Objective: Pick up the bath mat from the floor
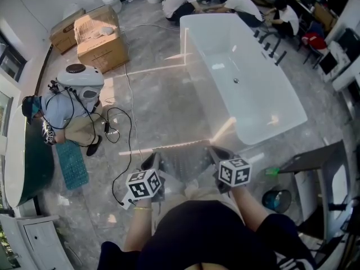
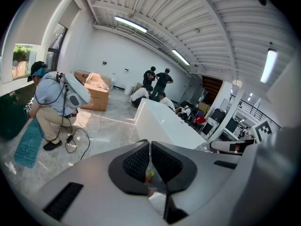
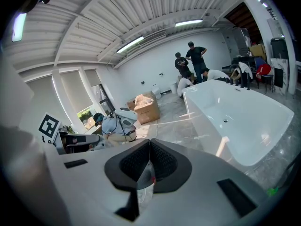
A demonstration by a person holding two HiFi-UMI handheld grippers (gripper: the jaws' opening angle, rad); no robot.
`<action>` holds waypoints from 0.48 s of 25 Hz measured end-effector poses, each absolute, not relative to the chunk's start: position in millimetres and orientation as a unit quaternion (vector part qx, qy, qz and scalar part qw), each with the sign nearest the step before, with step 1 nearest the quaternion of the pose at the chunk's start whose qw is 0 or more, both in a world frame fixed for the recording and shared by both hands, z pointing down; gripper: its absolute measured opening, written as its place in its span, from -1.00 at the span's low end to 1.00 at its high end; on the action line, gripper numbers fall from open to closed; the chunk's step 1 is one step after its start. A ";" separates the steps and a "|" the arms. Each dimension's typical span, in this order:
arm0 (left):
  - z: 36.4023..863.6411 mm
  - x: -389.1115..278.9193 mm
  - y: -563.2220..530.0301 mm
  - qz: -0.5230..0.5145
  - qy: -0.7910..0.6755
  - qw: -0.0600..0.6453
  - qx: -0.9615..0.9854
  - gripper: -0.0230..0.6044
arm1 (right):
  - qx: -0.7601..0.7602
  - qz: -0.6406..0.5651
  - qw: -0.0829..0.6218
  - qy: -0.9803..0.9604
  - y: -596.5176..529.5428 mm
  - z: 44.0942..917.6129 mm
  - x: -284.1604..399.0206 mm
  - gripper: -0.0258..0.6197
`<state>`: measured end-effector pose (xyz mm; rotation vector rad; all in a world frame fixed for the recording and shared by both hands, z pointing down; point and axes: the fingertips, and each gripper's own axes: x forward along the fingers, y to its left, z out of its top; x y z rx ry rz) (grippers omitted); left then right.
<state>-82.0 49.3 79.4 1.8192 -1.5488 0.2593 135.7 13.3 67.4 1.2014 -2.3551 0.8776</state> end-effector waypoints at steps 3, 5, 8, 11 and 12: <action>78.8 -81.0 46.9 0.100 -0.601 0.361 0.706 -0.90 | 0.424 0.308 0.177 -0.833 10.7 65.6 137.0 -0.87; 78.7 -79.2 46.1 0.099 -0.601 0.361 0.707 -0.90 | 0.424 0.306 0.176 -0.834 9.9 65.0 138.3 -0.87; 79.0 -76.8 45.9 0.098 -0.599 0.361 0.708 -0.90 | 0.424 0.304 0.177 -0.834 9.8 65.0 141.0 -0.87; 79.6 -74.5 44.4 0.099 -0.597 0.362 0.709 -0.90 | 0.425 0.305 0.179 -0.833 9.1 66.5 144.2 -0.87; 79.4 -73.1 43.9 0.099 -0.596 0.362 0.710 -0.90 | 0.425 0.305 0.179 -0.833 8.8 66.2 145.3 -0.87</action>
